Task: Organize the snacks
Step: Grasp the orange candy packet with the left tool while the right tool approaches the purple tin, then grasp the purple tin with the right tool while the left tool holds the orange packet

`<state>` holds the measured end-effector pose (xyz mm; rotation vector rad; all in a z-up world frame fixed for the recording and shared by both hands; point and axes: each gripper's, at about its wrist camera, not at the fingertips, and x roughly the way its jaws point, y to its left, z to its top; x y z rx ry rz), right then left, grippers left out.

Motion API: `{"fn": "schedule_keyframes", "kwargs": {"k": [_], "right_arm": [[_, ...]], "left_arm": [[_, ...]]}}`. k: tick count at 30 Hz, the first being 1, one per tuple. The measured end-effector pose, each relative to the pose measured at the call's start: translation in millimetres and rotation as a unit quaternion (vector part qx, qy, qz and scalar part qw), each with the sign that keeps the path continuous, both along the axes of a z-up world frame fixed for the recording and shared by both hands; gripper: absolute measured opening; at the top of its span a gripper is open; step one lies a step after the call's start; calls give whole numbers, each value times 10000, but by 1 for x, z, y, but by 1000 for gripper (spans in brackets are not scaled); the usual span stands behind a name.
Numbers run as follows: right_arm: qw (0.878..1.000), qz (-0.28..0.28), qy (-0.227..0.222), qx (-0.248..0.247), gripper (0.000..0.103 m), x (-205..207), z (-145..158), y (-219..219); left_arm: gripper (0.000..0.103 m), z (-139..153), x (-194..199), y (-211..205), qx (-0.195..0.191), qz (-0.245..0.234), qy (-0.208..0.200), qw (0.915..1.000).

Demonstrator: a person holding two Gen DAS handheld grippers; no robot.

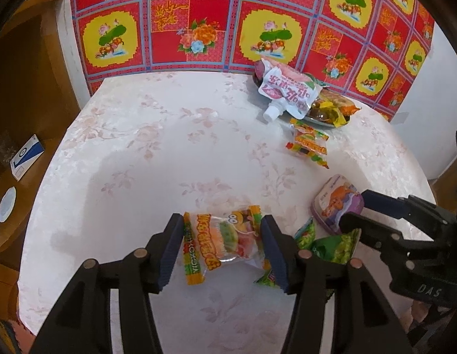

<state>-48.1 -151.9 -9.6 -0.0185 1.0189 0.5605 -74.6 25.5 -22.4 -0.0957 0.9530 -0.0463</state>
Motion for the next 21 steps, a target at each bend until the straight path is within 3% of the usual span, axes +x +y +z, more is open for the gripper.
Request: {"fn": "schedule_keyframes", "kwargs": {"k": [13, 21], "right_arm": [[9981, 104, -444, -414, 59, -6, -4, 13], [9986, 184, -376, -321, 60, -5, -4, 10]], "left_arm": [[48, -1, -4, -2, 40, -113, -130, 9998], [44, 0, -2, 2, -194, -100, -89, 9997]]}}
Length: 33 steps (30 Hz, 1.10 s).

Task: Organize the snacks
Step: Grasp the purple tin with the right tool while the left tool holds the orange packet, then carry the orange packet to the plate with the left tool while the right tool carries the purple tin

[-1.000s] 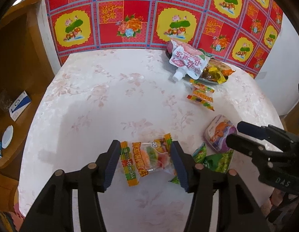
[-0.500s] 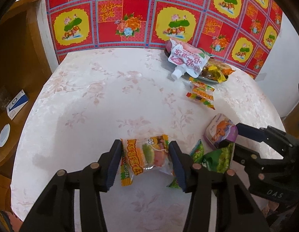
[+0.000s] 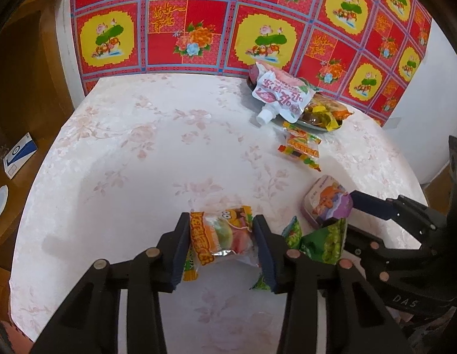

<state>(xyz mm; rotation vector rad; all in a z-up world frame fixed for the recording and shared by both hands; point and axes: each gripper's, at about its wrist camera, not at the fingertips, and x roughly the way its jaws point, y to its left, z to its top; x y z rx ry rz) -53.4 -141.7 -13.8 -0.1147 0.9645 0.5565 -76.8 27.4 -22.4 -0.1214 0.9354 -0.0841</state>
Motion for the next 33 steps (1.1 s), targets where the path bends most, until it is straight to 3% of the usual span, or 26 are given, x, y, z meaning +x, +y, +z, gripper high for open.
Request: {"fn": "schedule_keyframes", "kwargs": {"k": [11, 17, 22, 33], "right_arm": [[9981, 203, -249, -521, 63, -2, -8, 15], [9999, -7, -72, -82, 62, 4, -7, 1], [9996, -161, -176, 130, 62, 5, 3, -10], [9983, -430, -188, 331, 62, 17, 16, -31]], "left_arm": [[43, 4, 6, -1, -30, -22, -4, 10000], [43, 9, 10, 0, -97, -11, -6, 10000], [43, 17, 18, -5, -53, -61, -90, 9999], [43, 38, 52, -29, 25, -370, -320, 9988]]}}
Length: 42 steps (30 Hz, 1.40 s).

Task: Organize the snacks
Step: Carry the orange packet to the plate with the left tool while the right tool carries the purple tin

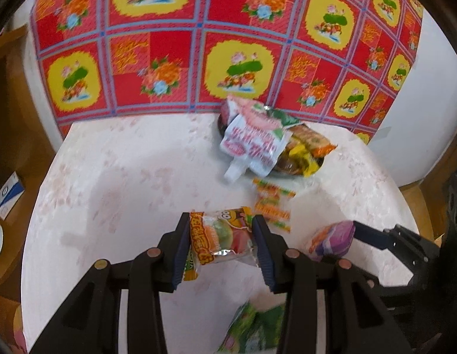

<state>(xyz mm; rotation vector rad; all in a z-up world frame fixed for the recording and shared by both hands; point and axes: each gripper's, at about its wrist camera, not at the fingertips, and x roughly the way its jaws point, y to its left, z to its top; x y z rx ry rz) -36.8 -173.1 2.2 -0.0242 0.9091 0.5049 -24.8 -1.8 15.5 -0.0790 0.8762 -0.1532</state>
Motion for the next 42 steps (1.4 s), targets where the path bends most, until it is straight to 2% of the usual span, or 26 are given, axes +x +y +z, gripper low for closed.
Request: {"fn": "schedule_keyframes", "kwargs": {"k": [18, 30, 42], "right_arm": [[9986, -437, -23, 285, 62, 21, 12, -36], [9972, -628, -30, 410, 61, 28, 16, -53], [9967, -710, -164, 350, 61, 61, 25, -61]], "left_arm": [[43, 32, 90, -54, 276, -522, -491, 9970], [43, 17, 148, -74, 432, -589, -486, 9961], [48, -1, 168, -77, 394, -527, -316, 9973]]}}
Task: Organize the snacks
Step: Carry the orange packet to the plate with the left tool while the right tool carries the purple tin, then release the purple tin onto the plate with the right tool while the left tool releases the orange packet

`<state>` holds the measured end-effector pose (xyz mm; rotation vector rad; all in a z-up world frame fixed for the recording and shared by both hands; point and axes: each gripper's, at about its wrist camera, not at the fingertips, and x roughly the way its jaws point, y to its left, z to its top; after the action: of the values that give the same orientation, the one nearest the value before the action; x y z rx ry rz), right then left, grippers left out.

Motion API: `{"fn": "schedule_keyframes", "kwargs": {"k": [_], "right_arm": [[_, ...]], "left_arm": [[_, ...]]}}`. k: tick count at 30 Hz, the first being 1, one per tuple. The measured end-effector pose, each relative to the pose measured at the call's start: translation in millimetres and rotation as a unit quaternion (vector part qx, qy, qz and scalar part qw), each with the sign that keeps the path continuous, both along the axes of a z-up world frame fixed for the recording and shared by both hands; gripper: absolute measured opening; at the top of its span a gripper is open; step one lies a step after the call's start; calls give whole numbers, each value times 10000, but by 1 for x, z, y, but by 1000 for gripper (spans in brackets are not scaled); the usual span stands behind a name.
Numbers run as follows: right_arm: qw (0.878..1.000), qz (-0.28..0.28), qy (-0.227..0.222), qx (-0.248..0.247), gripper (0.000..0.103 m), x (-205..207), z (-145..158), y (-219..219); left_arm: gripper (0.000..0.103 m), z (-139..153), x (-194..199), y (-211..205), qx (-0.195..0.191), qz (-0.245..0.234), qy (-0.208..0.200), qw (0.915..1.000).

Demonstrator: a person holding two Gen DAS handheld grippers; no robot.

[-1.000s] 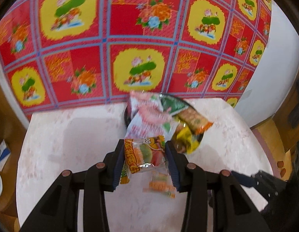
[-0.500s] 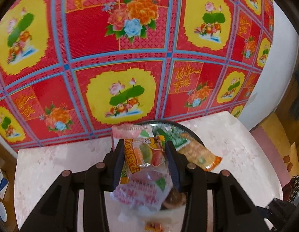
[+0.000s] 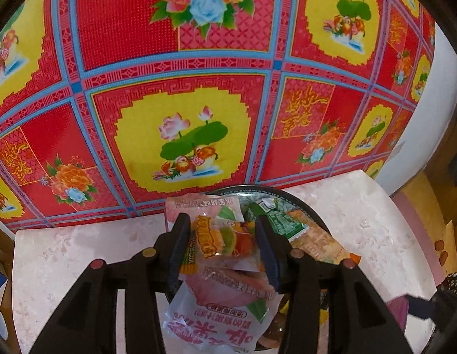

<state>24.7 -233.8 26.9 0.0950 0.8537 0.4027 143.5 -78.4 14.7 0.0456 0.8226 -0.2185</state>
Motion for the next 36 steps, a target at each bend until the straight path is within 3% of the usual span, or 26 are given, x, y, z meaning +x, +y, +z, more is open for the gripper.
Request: {"fn": "schedule_keyframes", "kwargs": {"k": [21, 36], "right_arm": [[9996, 183, -182, -66, 60, 84, -9, 29], [9997, 193, -145, -6, 59, 95, -10, 34]], "left_arm": [[53, 17, -9, 21, -338, 206, -97, 9992], [53, 19, -22, 25, -232, 240, -93, 9994]]}}
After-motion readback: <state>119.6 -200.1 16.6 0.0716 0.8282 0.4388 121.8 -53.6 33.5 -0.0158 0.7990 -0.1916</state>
